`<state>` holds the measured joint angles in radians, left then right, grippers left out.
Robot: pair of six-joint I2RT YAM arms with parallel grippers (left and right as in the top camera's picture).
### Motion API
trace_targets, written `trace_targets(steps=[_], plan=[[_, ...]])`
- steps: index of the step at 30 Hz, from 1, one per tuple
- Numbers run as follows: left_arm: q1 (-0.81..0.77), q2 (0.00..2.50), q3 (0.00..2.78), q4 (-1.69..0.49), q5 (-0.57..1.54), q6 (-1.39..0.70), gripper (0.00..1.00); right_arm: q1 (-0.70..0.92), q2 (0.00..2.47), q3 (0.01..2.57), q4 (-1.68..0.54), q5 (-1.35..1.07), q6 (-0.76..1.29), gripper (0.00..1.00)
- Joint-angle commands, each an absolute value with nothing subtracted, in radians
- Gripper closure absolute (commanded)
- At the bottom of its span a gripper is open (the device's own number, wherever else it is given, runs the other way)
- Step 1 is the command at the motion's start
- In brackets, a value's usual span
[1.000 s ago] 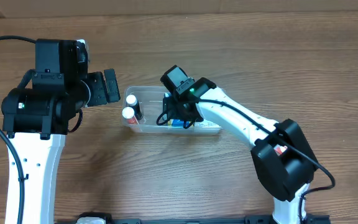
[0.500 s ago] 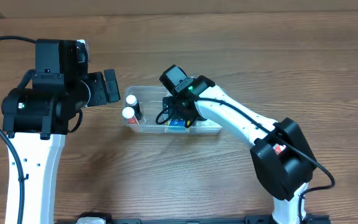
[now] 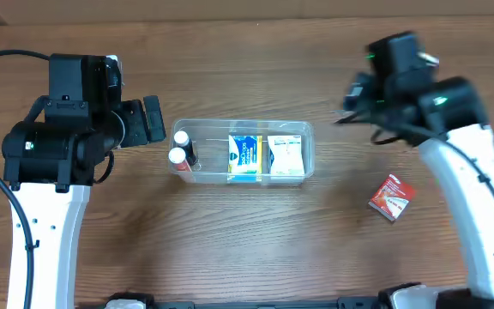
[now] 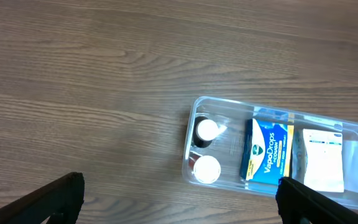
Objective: Pack container
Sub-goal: 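Grasp the red-and-white box with the right gripper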
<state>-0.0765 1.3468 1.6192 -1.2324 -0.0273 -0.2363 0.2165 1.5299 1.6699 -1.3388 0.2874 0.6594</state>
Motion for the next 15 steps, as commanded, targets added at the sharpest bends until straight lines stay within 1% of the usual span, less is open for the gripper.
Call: trace_targets(steps=[1,5,8,15], plan=[[-0.072,1.355,1.637,-1.230,-0.037,-0.247,0.00,0.076,1.540,1.591,-1.362,0.256,0.634,0.00],[-0.072,1.355,1.637,-1.230,-0.037,-0.247,0.00,-0.057,1.540,1.387,-1.299,0.226,0.620,0.00],[-0.072,1.355,1.637,-1.230,-0.037,-0.247,0.00,-0.126,1.541,1.193,-1.144,0.105,0.544,0.00],[-0.072,1.355,1.637,-1.230,-0.036,-0.247,0.00,-0.159,1.547,0.914,-0.907,0.087,0.541,0.00]])
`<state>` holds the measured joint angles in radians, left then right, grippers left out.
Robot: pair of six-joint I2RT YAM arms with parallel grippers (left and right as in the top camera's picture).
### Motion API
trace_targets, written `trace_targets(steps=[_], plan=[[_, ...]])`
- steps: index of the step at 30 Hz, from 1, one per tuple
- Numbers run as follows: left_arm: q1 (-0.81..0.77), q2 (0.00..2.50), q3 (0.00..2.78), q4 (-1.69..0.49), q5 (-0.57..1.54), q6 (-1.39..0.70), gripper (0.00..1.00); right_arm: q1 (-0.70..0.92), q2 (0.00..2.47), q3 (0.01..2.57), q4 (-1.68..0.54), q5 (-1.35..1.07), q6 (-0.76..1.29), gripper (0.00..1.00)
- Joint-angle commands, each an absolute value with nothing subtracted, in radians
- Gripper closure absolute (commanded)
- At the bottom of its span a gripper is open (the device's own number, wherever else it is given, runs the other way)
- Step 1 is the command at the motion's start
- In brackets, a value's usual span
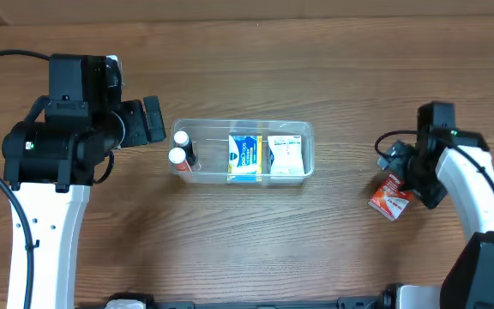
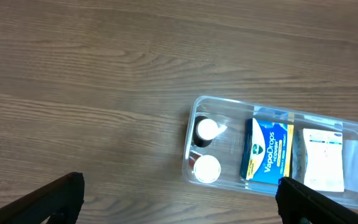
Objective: Pack container
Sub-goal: 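Grasp the red-and-white box with the right gripper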
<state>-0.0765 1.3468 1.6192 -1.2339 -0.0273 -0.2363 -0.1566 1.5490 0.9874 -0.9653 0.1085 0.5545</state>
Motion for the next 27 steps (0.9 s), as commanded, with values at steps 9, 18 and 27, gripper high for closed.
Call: trace_targets(steps=[9,18,27], plan=[[-0.072,1.355,1.637,-1.230,-0.036,-0.247,0.00,-0.159,1.548,0.755,-0.732,0.083,0.492,0.00],[-0.072,1.355,1.637,-1.232,-0.036,-0.247,0.00,-0.159,1.548,0.741,-0.714,0.083,0.492,0.20],[-0.072,1.355,1.637,-1.231,-0.037,-0.247,0.00,-0.158,1.547,0.743,-0.678,0.028,0.492,0.32]])
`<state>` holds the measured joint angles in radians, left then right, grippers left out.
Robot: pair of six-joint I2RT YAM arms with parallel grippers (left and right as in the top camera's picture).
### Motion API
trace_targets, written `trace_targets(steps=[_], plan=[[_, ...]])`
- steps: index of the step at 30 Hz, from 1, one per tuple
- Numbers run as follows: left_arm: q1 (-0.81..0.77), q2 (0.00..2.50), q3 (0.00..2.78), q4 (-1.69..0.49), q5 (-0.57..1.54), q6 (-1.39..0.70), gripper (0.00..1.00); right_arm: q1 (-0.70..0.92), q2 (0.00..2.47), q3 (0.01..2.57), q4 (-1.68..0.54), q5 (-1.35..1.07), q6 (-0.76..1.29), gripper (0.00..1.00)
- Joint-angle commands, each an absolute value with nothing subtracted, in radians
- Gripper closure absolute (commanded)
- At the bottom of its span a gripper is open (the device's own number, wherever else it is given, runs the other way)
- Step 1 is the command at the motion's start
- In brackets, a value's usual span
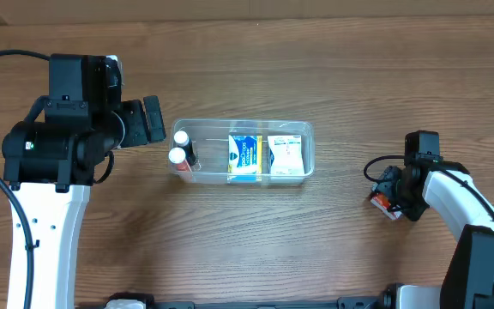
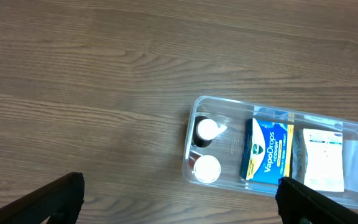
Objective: Pack container
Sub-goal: 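Grasp the red-and-white box with the right gripper, then lower the red box into the container beside the VapoDrops box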
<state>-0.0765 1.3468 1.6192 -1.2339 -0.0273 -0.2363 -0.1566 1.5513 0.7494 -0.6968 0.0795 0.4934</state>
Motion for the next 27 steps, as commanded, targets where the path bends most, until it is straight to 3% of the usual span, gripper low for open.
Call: trace_targets(steps=[1,10,17,23,27], plan=[[-0.072,1.355,1.637,-1.231,-0.036,-0.247,0.00,-0.158,1.547,0.749,-0.678,0.017,0.493,0.32],[-0.072,1.355,1.637,-1.230,-0.036,-0.247,0.00,-0.092,1.485,1.058,-0.876,-0.059,0.486,0.32],[-0.072,1.355,1.637,-1.232,-0.036,-0.251,0.00,0.202,1.444,1.393,-0.989,-0.057,0.459,0.32],[-0.072,1.355,1.637,-1.234,-0.036,-0.250,0.00,0.485,1.522,1.394,-0.914,0.011,0.477,0.32],[-0.072,1.355,1.637,-1.234,-0.036,-0.250,0.00,0.543,1.649,1.394,-0.910,0.015,0.479,0.32]])
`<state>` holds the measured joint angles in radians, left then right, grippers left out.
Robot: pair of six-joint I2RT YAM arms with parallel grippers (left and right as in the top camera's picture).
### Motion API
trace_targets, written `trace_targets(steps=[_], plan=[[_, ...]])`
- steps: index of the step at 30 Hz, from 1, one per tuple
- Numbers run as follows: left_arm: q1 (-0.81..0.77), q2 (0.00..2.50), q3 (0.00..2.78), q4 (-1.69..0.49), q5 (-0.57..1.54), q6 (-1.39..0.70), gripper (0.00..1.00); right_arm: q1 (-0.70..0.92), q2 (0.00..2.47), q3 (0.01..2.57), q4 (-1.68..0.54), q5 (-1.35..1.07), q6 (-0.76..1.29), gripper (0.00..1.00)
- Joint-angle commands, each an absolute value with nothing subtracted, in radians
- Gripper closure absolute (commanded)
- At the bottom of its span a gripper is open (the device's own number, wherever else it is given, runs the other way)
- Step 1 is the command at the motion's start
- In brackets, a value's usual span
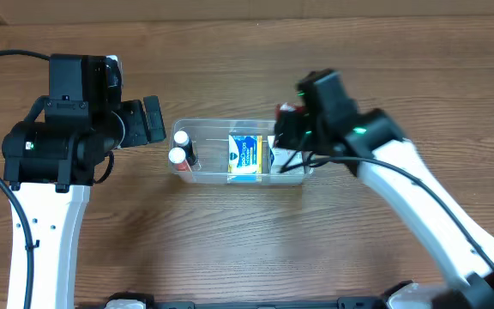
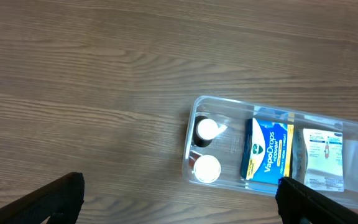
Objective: Pack container
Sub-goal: 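Lower the red box into the container beside the VapoDrops box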
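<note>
A clear plastic container [image 1: 206, 125] lies mid-table and shows again as the container [image 2: 194, 121] in the left wrist view. It holds two white-capped bottles [image 2: 206, 149], a blue VapoDrops box [image 2: 265, 151] and a white box [image 2: 323, 160]. My right gripper [image 1: 284, 122] hangs over the container's right end, shut on a small red packet [image 1: 286, 109], which is mostly hidden by the fingers. To the left of the container, my left gripper [image 1: 148, 120] is open and holds nothing, its fingers [image 2: 51, 198] spread wide.
Bare wooden tabletop [image 1: 230, 240] surrounds the container. The left arm's body [image 1: 54, 146] stands at the left. The right arm's white link [image 1: 427, 215] stretches from the lower right across to the container.
My right gripper was down on the red packet at the table's right side. It is now over the container's right end with the packet in it. The left arm has not moved.
The right arm was raised at the far right with the red packet lying on the table. Then its gripper was beside the packet, then low on it. Now the packet is off the table and held over the container. The left gripper stayed open throughout.
</note>
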<state>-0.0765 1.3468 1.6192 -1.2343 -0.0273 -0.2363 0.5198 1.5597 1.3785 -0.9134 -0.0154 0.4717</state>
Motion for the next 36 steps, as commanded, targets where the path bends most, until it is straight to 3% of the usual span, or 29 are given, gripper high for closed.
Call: trace_targets(steps=[1,12,17,26,36], plan=[[-0.072,1.355,1.637,-1.235,-0.036,-0.250,0.00,0.544,1.687,1.394,-0.910,0.017,0.482,0.32],[-0.072,1.355,1.637,-1.242,-0.037,-0.247,0.00,0.541,1.850,1.394,-0.887,0.033,0.496,0.32],[-0.072,1.355,1.637,-1.242,-0.037,-0.247,0.00,0.541,1.850,1.394,-0.888,0.033,0.496,0.15],[-0.072,1.355,1.637,-1.245,-0.037,-0.247,0.00,0.541,1.819,1.417,-0.928,0.109,0.490,0.18],[-0.072,1.355,1.637,-1.253,-0.041,-0.239,0.00,0.541,1.475,1.475,-1.075,0.168,0.514,0.22]])
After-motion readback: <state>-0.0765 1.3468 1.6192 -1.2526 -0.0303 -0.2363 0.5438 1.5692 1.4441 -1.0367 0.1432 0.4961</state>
